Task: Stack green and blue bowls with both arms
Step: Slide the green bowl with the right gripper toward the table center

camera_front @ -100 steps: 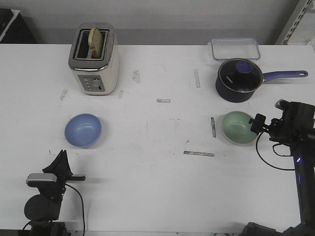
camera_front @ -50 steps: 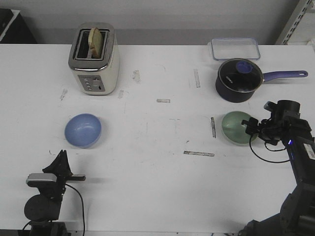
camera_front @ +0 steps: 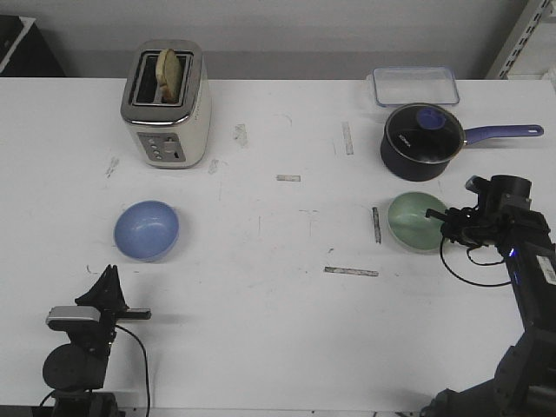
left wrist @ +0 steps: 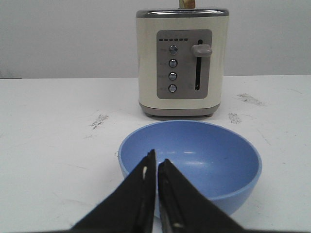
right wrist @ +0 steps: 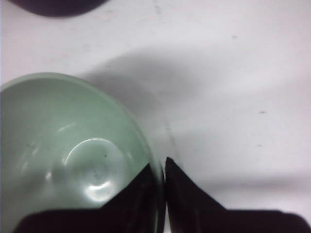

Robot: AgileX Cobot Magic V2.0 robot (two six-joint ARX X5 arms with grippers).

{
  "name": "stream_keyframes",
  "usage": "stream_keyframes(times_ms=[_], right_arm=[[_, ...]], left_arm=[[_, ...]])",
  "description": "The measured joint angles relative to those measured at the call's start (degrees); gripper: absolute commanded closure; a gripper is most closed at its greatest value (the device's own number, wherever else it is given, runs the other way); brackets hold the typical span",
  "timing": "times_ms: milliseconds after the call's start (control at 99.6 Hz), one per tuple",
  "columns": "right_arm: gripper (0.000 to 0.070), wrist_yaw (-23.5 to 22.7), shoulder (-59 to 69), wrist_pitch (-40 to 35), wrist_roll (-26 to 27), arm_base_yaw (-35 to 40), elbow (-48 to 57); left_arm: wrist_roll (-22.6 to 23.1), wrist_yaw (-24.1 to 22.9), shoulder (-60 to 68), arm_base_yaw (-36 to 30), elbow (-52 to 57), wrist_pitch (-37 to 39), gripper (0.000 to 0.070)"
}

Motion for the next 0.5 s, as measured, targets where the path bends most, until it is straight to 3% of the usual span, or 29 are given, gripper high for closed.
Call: stream_keyframes(times_ms=[291, 502], right_arm=[[0.0696, -2.49, -3.74, 2.67, 4.74, 11.85, 0.15], [0.0696, -1.92, -1.51, 10.67, 10.91, 25.33, 0.15]], left_arm=[[0.0, 0.0, 0.0, 0.0, 0.0, -0.02, 0.0699], [0.0, 0.0, 0.0, 0.0, 0.0, 0.0, 0.0699]])
